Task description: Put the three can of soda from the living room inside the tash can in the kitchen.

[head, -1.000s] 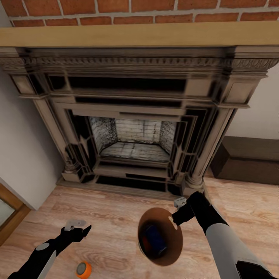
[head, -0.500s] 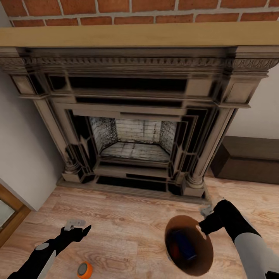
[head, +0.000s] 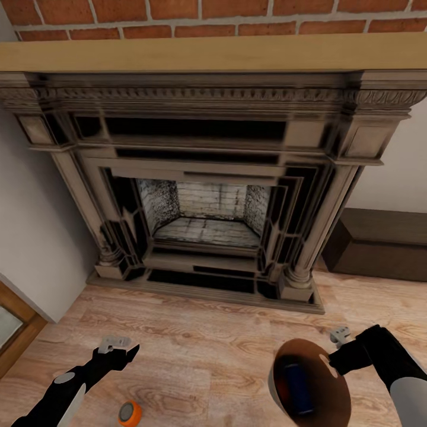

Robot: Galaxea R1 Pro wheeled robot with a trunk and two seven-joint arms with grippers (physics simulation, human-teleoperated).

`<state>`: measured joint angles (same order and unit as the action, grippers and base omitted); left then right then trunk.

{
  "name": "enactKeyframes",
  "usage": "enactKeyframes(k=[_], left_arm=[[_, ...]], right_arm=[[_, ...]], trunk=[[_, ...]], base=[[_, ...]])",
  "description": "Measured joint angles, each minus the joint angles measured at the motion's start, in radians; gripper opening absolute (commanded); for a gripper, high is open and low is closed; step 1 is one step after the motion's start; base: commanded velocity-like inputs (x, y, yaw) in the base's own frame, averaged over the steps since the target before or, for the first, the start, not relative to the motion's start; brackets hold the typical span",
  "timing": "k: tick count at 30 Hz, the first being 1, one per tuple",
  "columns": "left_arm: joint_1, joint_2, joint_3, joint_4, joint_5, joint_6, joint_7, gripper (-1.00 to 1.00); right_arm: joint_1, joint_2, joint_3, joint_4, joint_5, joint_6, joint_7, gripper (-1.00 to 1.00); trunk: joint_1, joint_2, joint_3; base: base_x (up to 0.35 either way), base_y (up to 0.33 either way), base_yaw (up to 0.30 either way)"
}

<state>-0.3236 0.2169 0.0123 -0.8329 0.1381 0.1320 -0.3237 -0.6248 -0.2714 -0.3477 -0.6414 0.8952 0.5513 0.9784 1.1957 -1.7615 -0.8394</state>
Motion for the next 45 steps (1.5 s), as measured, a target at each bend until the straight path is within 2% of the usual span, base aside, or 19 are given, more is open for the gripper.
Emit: enactKeyframes(k=[4, 16, 26, 32, 45], left_arm=[[0.000, 0.000, 0.000, 0.000, 0.000, 0.000, 0.000, 1.00], [0.000, 0.000, 0.000, -0.004, 0.000, 0.001, -0.001, 1.00], [0.000, -0.001, 0.000, 0.007, -0.003, 0.008, -0.001, 1.00], [0.000, -0.001, 0.000, 0.008, -0.002, 0.039, -0.001, 1.00], [-0.001, -0.002, -0.001, 0.011, -0.009, 0.043, 0.012, 1.00]], right_arm=[[0.005, -0.008, -0.002, 0.003, -0.006, -0.021, 0.000, -1.00], [0.022, 0.002, -0.004, 0.004, -0.009, -0.026, -0.005, -1.00], [0.024, 0.003, -0.027, 0.005, -0.008, -0.027, -0.005, -1.00], [0.024, 0.003, -0.032, 0.005, -0.006, -0.027, -0.005, -1.00], [0.024, 0.008, -0.030, 0.000, -0.010, -0.005, -0.009, -1.00]], trunk=[[0.000, 0.000, 0.000], [0.000, 0.000, 0.000], [0.000, 0.000, 0.000], [0.000, 0.000, 0.000], [0.000, 0.000, 0.000]], base=[[0.000, 0.000, 0.000], [0.000, 0.010, -0.013], [0.000, 0.230, -0.198], [-0.031, 0.259, -0.197], [-0.012, 0.028, -0.015]])
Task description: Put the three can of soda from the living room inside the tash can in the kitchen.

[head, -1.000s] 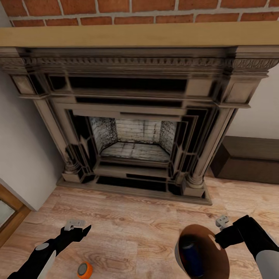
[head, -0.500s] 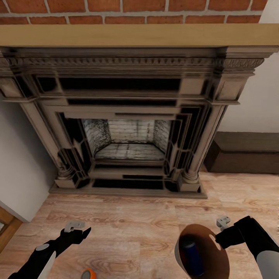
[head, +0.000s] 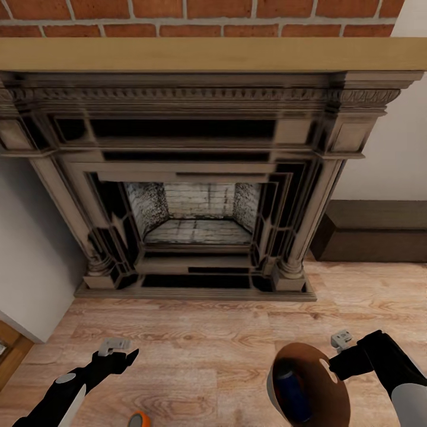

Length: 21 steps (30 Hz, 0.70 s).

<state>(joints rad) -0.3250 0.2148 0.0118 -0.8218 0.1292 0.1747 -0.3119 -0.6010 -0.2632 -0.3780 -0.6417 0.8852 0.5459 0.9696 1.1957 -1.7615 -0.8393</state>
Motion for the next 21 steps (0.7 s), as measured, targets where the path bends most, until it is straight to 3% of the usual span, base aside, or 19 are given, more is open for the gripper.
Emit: enactKeyframes(k=[4, 8, 12, 16, 21], left_arm=[[0.000, 0.000, -0.001, 0.000, 0.001, -0.001, 0.002, 1.00], [0.000, 0.000, -0.004, 0.001, 0.000, 0.001, 0.002, 1.00], [0.000, 0.000, -0.006, 0.002, -0.001, 0.001, 0.002, 1.00], [0.000, 0.000, -0.008, 0.002, -0.003, 0.000, 0.004, 1.00], [0.000, 0.000, -0.009, 0.001, -0.004, 0.000, 0.004, 1.00]], right_arm=[[-0.004, 0.006, 0.003, -0.008, 0.007, 0.088, 0.000, -1.00], [-0.017, 0.022, 0.006, -0.013, 0.008, 0.140, -0.001, -1.00], [-0.083, 0.044, 0.013, -0.016, 0.007, 0.241, -0.001, -1.00], [-0.161, 0.059, 0.040, -0.015, 0.034, 0.340, -0.003, -1.00], [-0.220, 0.081, 0.077, -0.015, 0.014, 0.441, 0.000, -1.00]], trunk=[[0.000, 0.000, 0.000], [0.015, -0.028, -0.016], [0.031, -0.056, -0.033], [0.046, -0.084, -0.052], [0.065, -0.119, -0.075]], base=[[0.000, 0.000, 0.000], [0.000, 0.000, 0.000], [0.000, 0.000, 0.000], [0.000, 0.000, 0.000], [0.000, 0.000, 0.000]])
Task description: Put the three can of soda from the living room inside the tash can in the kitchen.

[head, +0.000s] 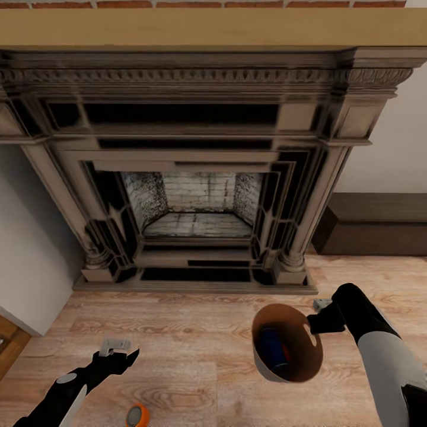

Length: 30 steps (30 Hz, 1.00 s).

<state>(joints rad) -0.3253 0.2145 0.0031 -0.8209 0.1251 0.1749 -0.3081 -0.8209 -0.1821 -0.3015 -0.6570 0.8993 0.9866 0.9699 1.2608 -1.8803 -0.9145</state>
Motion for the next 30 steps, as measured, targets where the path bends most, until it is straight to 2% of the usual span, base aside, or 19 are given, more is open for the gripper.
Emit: enactKeyframes(k=[4, 6, 8, 10, 13, 18, 21, 24, 30], left_arm=[[0.000, 0.000, 0.000, 0.000, -0.001, -0.003, 0.001, 1.00], [0.000, 0.000, 0.000, 0.000, -0.001, -0.012, 0.000, 1.00], [0.000, 0.000, 0.000, 0.000, -0.001, -0.015, 0.000, 1.00], [0.000, 0.000, 0.000, 0.000, -0.001, -0.018, 0.000, 1.00], [0.000, 0.000, 0.000, 0.001, -0.001, -0.019, 0.000, 1.00], [0.000, -0.001, -0.001, 0.035, -0.001, -0.023, 0.000, 1.00], [0.000, -0.002, -0.002, 0.062, -0.001, -0.035, 0.000, 1.00], [0.000, -0.003, -0.002, 0.081, -0.001, -0.041, 0.000, 1.00], [-0.008, -0.025, -0.004, 0.153, -0.001, -0.050, 0.000, 1.00]], right_arm=[[-0.042, 0.009, 0.033, 0.000, 0.026, 0.041, -0.003, -1.00], [-0.064, 0.020, 0.041, 0.000, 0.025, 0.042, -0.002, -1.00], [-0.072, 0.025, 0.042, 0.000, 0.001, 0.058, 0.001, -1.00], [-0.080, 0.027, 0.042, 0.000, 0.004, 0.055, 0.000, -1.00], [-0.086, 0.032, 0.044, -0.002, 0.034, 0.040, -0.004, -1.00], [-0.093, 0.051, 0.043, -0.061, 0.015, 0.046, -0.001, -1.00], [-0.094, 0.071, 0.044, -0.099, 0.019, 0.050, -0.001, -1.00], [-0.094, 0.080, 0.045, -0.111, 0.020, 0.050, -0.001, -1.00], [-0.093, 0.098, 0.046, -0.121, 0.024, 0.049, -0.002, -1.00]], trunk=[[0.015, -0.028, -0.019], [0.023, -0.042, -0.028], [0.031, -0.056, -0.037], [0.038, -0.070, -0.047], [0.050, -0.091, -0.061], [0.069, -0.126, -0.084], [0.081, -0.147, -0.098], [0.092, -0.168, -0.112], [0.115, -0.210, -0.140]], base=[[0.000, 0.000, 0.000], [0.000, 0.000, 0.000], [0.000, 0.000, 0.000], [0.000, 0.000, 0.000], [0.000, 0.000, 0.000], [0.000, 0.000, 0.000], [0.000, 0.000, 0.000], [0.000, 0.000, 0.000], [0.000, 0.000, 0.000]])
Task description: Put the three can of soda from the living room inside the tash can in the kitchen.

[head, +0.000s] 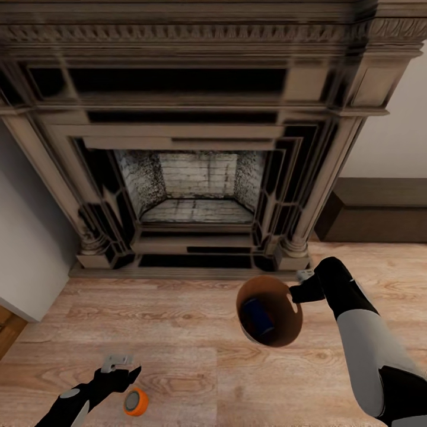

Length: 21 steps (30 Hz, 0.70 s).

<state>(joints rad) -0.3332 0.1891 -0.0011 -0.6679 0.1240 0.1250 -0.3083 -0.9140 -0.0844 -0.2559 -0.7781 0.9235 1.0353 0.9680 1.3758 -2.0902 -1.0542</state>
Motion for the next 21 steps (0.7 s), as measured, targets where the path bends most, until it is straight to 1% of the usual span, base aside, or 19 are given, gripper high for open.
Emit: enactKeyframes(k=[4, 6, 9, 12, 17, 21], left_arm=[[-0.002, -0.005, 0.000, 0.020, 0.000, -0.017, 0.000, 1.00], [-0.002, -0.005, 0.000, 0.023, 0.000, -0.054, 0.000, 1.00], [-0.003, -0.005, -0.001, 0.027, 0.000, -0.157, -0.001, 1.00], [-0.003, -0.005, -0.002, 0.029, 0.000, -0.218, -0.001, 1.00], [-0.003, -0.005, -0.002, 0.032, -0.001, -0.262, -0.001, 1.00], [-0.003, -0.005, -0.001, 0.070, -0.001, -0.275, -0.002, 1.00]], right_arm=[[0.000, 0.016, 0.000, -0.012, -0.007, 0.002, 0.000, -1.00], [0.001, 0.022, 0.000, -0.016, -0.005, 0.002, 0.000, -1.00], [0.002, 0.028, 0.012, -0.020, -0.001, 0.001, 0.001, -1.00], [0.003, 0.030, 0.029, -0.022, -0.001, 0.001, 0.001, -1.00], [0.004, 0.030, 0.036, -0.023, -0.002, 0.001, 0.001, -1.00], [0.005, 0.033, 0.037, -0.024, -0.002, 0.000, 0.001, -1.00]], trunk=[[0.015, -0.028, -0.019], [0.023, -0.042, -0.028], [0.035, -0.063, -0.042], [0.046, -0.084, -0.056], [0.065, -0.119, -0.079], [0.081, -0.147, -0.098]], base=[[0.000, 0.000, 0.000], [0.000, 0.000, 0.000], [0.000, 0.000, 0.000], [0.000, 0.000, 0.000], [0.000, 0.000, 0.000], [0.000, 0.000, 0.000]])
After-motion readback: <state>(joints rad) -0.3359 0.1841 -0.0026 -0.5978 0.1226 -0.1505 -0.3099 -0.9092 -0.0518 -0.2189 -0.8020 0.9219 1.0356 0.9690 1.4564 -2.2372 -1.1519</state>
